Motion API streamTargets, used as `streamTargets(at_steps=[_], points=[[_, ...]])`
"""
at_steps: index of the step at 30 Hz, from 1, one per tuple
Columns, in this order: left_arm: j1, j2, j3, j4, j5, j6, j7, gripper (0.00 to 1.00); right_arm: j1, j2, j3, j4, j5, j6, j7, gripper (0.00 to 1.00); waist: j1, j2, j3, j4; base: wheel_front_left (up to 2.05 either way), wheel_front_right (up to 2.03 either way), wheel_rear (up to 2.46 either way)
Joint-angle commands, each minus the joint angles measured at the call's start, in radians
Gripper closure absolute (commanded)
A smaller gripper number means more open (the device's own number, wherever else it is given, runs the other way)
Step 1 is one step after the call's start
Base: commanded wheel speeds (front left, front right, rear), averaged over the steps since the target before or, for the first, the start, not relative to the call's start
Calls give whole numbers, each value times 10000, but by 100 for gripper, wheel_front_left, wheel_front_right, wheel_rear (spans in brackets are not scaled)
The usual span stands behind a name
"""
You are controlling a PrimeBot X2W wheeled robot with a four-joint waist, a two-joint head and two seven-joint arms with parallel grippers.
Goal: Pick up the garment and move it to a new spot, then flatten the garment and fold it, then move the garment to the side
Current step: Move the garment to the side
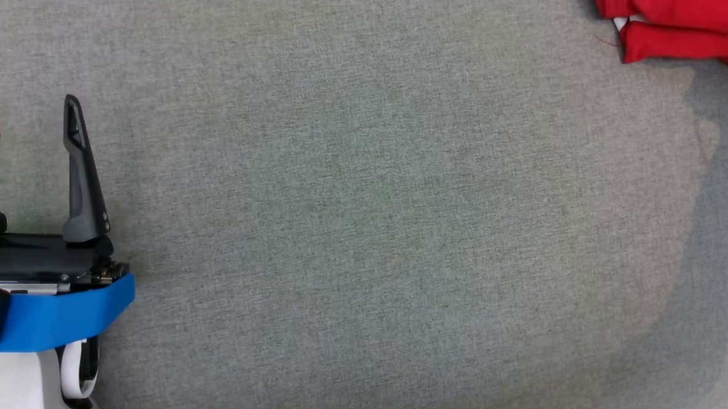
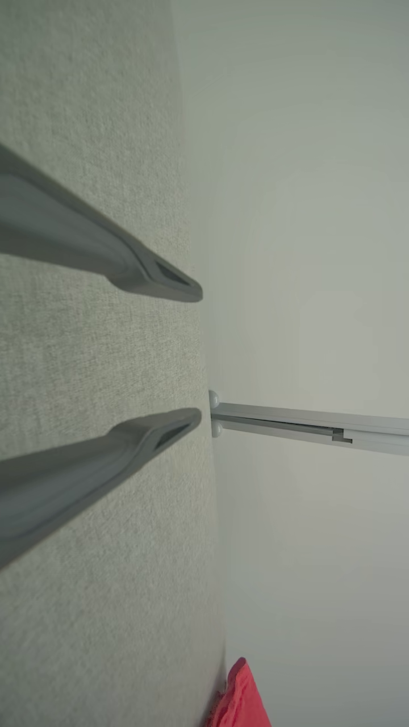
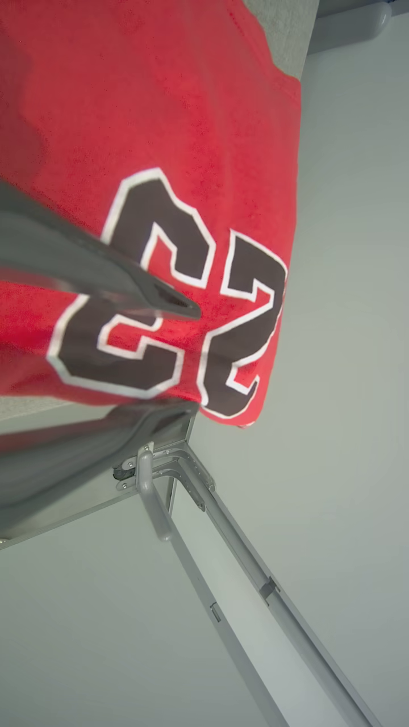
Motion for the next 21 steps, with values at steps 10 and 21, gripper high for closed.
streamTargets(at_steps=[10, 21], points=[[21, -233, 100, 526, -163, -53, -24, 0, -93, 567, -685, 474, -1146, -2, -1058, 0, 0, -2, -713, 493, 0, 0, 0], [853, -552, 337, 1695, -332, -33, -21, 0, 1283, 2429, 306, -405, -866, -1, -2130, 0, 0, -2, -2461, 1065, 0, 0, 0]])
